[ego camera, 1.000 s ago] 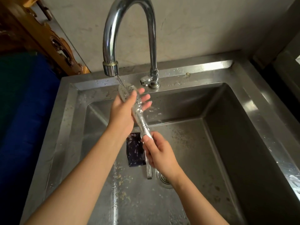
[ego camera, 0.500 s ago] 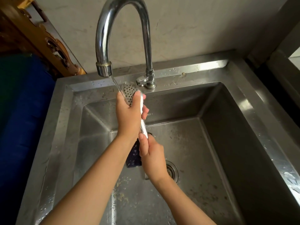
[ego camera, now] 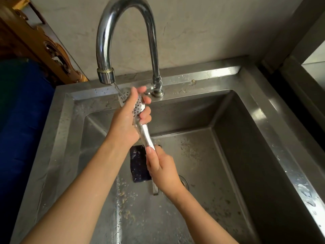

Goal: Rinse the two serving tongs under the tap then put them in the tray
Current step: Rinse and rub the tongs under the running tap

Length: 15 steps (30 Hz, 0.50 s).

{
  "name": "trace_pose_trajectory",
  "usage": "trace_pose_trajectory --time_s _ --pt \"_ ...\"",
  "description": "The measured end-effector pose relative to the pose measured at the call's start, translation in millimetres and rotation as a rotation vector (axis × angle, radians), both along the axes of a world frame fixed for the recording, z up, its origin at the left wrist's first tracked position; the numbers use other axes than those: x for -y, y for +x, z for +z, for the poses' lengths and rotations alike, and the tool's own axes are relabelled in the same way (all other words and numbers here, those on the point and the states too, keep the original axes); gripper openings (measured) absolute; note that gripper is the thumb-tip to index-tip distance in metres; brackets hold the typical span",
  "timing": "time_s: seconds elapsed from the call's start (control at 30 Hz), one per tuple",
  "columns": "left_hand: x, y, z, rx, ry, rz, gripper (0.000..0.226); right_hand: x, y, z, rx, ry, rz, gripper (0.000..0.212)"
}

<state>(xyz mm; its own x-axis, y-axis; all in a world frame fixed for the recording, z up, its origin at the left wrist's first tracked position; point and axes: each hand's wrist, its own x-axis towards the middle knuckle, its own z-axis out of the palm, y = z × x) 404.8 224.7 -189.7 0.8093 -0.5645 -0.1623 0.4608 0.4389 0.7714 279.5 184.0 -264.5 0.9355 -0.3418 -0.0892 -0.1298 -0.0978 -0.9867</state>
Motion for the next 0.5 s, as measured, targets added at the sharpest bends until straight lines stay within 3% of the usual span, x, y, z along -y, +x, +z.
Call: trace_pose_trajectory --time_s 0.07,0.13,0.23,0.33,0.43,0.5 --pt "2 0 6 -0.042 0.091 -0.046 0.052 -2 -2 -3 0.013 0.0 -0.007 0.037" --pt "10 -3 8 -0.022 0.253 0.027 0.058 -6 -2 -5 0.016 -0.028 -0.06 0.037" --pt "20 -15 4 0.164 0.445 0.292 0.033 -10 1 -6 0.0 -0.067 -0.174 0.038" --pt "17 -27 -2 0.346 0.389 0.336 0.008 -11 3 -7 -0.001 -0.05 -0.217 0.04" --pt "9 -23 -4 0.3 0.282 0.276 0.008 -11 3 -5 -0.024 -0.052 -0.182 0.041" --pt "9 -16 -2 0.145 0.327 0.279 0.034 -12 3 -4 -0.026 -0.022 -0.152 0.042"
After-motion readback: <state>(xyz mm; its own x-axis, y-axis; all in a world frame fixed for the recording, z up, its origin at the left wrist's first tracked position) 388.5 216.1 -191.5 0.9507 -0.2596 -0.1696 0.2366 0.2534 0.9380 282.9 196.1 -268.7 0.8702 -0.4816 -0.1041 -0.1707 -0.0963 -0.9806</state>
